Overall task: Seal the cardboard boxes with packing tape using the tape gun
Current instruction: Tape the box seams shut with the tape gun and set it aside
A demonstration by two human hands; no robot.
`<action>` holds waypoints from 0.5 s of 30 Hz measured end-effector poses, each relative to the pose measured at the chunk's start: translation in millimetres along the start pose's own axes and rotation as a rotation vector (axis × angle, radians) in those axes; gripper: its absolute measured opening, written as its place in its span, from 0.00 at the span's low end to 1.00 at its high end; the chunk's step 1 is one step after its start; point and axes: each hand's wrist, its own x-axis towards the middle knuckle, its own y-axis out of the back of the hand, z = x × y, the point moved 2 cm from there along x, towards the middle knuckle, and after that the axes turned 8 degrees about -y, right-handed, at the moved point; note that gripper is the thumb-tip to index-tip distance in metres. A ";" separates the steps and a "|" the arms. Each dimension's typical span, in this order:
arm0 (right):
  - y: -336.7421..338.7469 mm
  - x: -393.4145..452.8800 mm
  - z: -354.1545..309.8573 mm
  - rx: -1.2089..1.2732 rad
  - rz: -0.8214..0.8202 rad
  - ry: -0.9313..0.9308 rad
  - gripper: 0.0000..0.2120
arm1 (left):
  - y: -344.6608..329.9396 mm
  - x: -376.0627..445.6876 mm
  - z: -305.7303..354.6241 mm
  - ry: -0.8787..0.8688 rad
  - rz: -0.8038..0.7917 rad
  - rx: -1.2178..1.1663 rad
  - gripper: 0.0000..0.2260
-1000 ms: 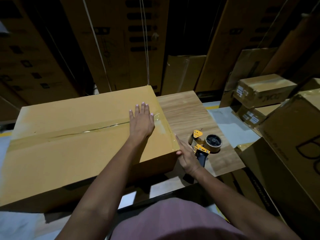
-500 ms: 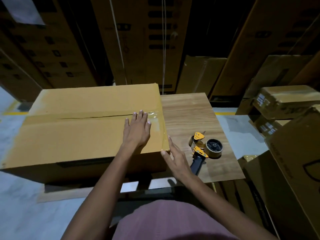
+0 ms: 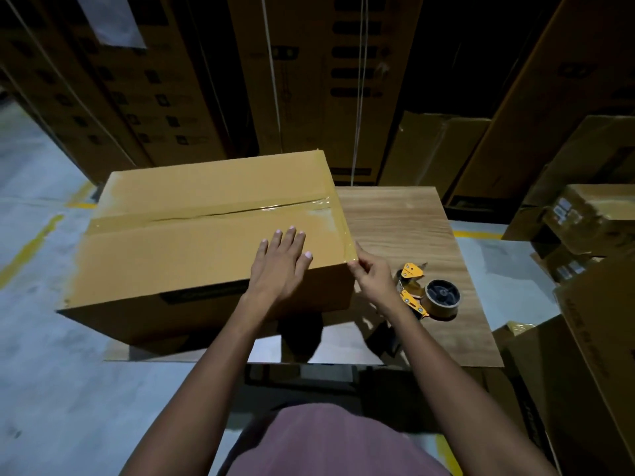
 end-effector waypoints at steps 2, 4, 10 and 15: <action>-0.7 13.3 -16.0 0.019 -0.010 -0.085 0.18 | 0.2 -2.1 -0.9 -0.002 -0.014 0.033 0.27; -5.4 21.5 -29.7 -0.068 0.058 -0.189 0.16 | 0.2 -1.7 -1.3 -0.004 -0.022 0.043 0.27; -6.0 61.6 -46.3 -0.372 0.335 -0.428 0.17 | 4.2 -0.1 -8.4 -0.059 -0.053 0.034 0.27; -4.4 95.6 -75.3 -0.388 0.409 -0.447 0.27 | 8.8 -1.4 -30.2 -0.161 -0.053 -0.019 0.27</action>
